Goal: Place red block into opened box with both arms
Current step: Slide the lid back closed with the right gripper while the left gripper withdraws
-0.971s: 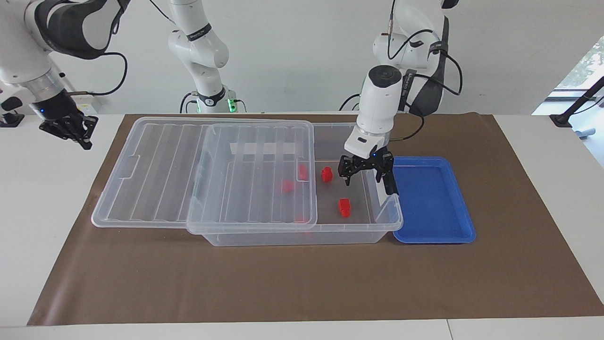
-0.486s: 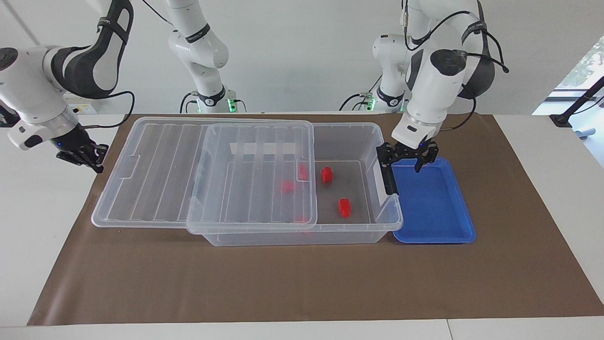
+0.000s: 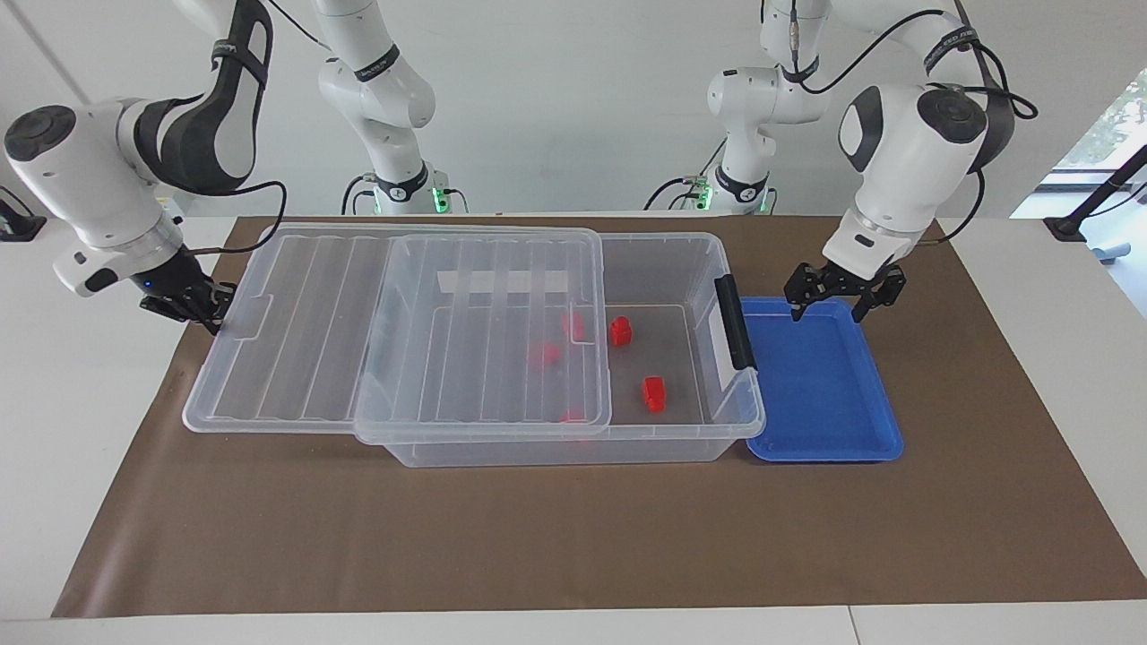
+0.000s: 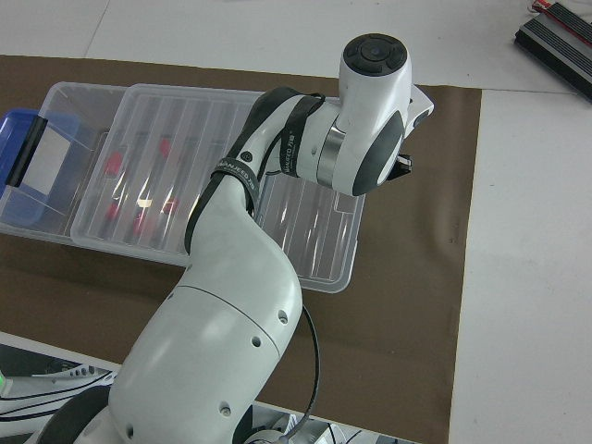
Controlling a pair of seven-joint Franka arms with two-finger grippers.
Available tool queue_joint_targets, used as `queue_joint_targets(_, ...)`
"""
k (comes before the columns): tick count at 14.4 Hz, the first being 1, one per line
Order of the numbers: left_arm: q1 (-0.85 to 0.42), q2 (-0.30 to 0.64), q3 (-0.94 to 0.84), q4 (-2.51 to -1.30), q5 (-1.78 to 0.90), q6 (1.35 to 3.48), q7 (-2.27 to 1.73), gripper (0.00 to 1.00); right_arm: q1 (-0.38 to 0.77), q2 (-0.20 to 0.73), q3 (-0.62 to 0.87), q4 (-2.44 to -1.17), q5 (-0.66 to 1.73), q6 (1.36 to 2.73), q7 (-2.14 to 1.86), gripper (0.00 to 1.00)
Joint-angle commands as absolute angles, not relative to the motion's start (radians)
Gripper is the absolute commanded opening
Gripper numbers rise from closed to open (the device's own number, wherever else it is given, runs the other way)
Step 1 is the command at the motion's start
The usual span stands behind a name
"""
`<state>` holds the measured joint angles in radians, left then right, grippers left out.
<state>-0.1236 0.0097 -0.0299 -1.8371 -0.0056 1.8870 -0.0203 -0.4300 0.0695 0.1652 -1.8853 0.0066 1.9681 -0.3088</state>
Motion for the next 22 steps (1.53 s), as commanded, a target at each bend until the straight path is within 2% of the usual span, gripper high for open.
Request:
queue_joint_targets(1,-0.086,-0.006,-0.032,-1.775,-0.026,1.784,0.041,1.0,-0.402,0.046,0.183,-1.914,0.011,1.982,-0.262,0.0)
queue_joint_targets(5,-0.081,0.006,-0.031,-1.662,-0.025,1.666,0.055,1.0,-0.333,0.044,0.183,-1.914,0.011,1.979,-0.155,0.0)
queue_joint_targets(9,-0.064,0.009,-0.031,-1.602,-0.025,1.591,0.06,1.0,-0.275,0.043,0.184,-1.914,0.011,1.979,-0.072,0.0)
queue_joint_targets(22,-0.04,-0.02,-0.028,-1.658,-0.026,1.597,0.113,1.0,-0.146,0.04,0.184,-1.914,0.011,1.979,0.115,0.0)
